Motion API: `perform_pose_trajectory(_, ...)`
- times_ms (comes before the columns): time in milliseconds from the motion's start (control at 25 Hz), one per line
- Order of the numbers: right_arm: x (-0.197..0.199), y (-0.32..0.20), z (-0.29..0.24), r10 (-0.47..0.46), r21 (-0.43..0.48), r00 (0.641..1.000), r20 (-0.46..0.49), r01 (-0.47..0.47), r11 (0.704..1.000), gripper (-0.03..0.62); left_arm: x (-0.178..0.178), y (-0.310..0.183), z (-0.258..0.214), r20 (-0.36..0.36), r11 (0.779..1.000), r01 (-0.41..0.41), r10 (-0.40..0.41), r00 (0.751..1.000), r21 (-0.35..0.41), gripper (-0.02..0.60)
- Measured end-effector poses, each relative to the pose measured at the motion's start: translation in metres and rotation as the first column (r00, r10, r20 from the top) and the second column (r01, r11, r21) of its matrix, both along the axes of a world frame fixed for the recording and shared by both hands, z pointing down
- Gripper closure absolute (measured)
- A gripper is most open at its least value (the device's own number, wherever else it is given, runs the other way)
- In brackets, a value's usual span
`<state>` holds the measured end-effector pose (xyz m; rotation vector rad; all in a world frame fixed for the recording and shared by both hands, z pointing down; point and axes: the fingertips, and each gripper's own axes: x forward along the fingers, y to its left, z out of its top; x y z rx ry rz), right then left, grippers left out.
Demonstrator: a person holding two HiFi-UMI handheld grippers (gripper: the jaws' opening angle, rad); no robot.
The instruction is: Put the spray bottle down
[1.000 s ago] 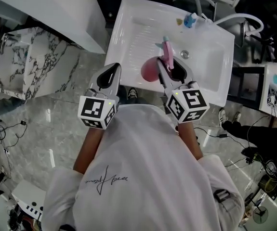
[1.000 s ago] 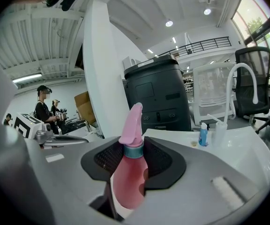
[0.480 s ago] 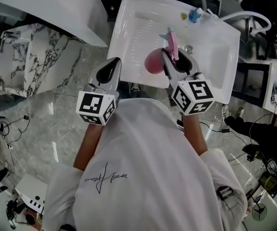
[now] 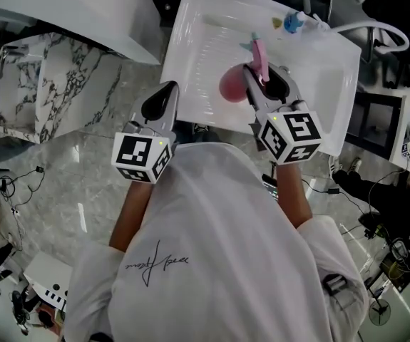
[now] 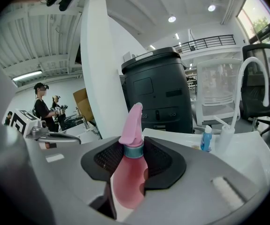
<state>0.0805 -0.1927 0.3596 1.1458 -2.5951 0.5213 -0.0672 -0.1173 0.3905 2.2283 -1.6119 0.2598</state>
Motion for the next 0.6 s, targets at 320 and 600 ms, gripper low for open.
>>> perform_pose_trajectory(320, -0.005, -0.016, 0.006, -0.011, -0.013, 1.0, -0.002, 0.011, 1.0, 0.467, -0.005, -0.007, 0.005, 0.005, 1.0, 0.009, -0.009, 1.0, -0.021, 0.529)
perform_pose_trajectory(600, -0.008, -0.03, 0.011, -0.013, -0.022, 1.0, -0.002, 0.013, 1.0, 0.467, -0.009, -0.007, 0.01, 0.009, 0.999, 0.013, -0.012, 1.0, -0.044, 0.529)
